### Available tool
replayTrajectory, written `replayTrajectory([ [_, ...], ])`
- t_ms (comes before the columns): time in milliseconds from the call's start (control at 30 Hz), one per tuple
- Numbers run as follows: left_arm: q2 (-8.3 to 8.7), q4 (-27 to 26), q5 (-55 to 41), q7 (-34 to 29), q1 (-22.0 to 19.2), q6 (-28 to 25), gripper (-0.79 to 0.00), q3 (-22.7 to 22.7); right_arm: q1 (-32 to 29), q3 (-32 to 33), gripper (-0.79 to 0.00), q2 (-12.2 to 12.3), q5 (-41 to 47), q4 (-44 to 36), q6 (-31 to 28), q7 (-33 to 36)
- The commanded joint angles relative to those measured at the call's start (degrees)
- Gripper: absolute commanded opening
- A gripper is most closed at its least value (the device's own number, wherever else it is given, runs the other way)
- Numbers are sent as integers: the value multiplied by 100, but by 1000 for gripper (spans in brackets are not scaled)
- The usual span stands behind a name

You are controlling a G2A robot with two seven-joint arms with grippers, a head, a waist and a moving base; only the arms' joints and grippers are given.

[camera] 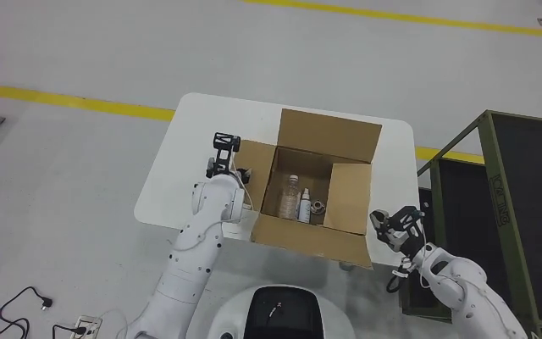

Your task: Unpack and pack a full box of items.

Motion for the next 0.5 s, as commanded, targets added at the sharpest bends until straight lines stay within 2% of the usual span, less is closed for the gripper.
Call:
replayTrajectory([
  [0,-5,95,68,7,-13,63,0,10,9,-11,-785,-4,-7,5,-12,3],
  [467,-36,148,55,27,14,46,0,6,41,-43,-785,-29,-29,50,-74,10],
])
